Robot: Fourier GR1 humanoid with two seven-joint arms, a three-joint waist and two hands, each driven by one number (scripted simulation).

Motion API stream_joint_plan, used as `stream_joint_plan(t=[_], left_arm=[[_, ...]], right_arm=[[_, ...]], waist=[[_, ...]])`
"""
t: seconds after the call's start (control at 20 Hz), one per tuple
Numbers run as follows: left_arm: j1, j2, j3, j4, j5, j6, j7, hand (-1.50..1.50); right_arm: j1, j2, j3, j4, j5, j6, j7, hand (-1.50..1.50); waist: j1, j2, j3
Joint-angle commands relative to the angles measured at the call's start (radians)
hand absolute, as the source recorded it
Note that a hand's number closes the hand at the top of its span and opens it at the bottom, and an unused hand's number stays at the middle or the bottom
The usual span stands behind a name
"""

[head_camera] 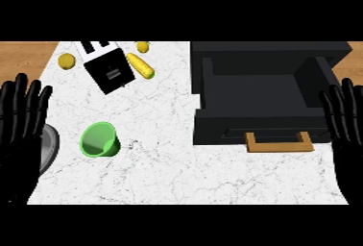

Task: Pick up the cup, place it into the drawer and close the drawer

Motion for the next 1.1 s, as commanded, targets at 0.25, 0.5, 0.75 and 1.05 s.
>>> stream_joint_plan(t=[0.25, 0.5, 0.75, 1.05], left_arm=[[-0.015, -0.111, -0.017, 0.065, -0.307, 0.305, -0.005, -1.5], [-0.137, -0.113, -0.049, 0.227, -0.106, 0.481, 0.017, -1.5], [-0.126, -0.114, -0.055, 0.242, -0.074, 0.469, -0.029, -1.5], [-0.22, -0.114, -0.062, 0.285, -0.105, 0.539, 0.025, -1.5]], right_arm=[[-0.016, 0.0, -0.001, -0.041, -0.051, 0.032, 0.036, -1.5], [-0.015, 0.025, 0.058, -0.023, -0.092, 0.061, 0.097, -1.5], [-0.087, 0.03, 0.01, 0.008, -0.105, 0.065, 0.113, -1.5], [-0.116, 0.053, 0.017, 0.09, -0.061, 0.057, 0.078, -1.5]], waist=[[0.011, 0.021, 0.004], [0.007, 0.022, 0.003], [0.013, 0.021, 0.003], [0.013, 0.021, 0.003]])
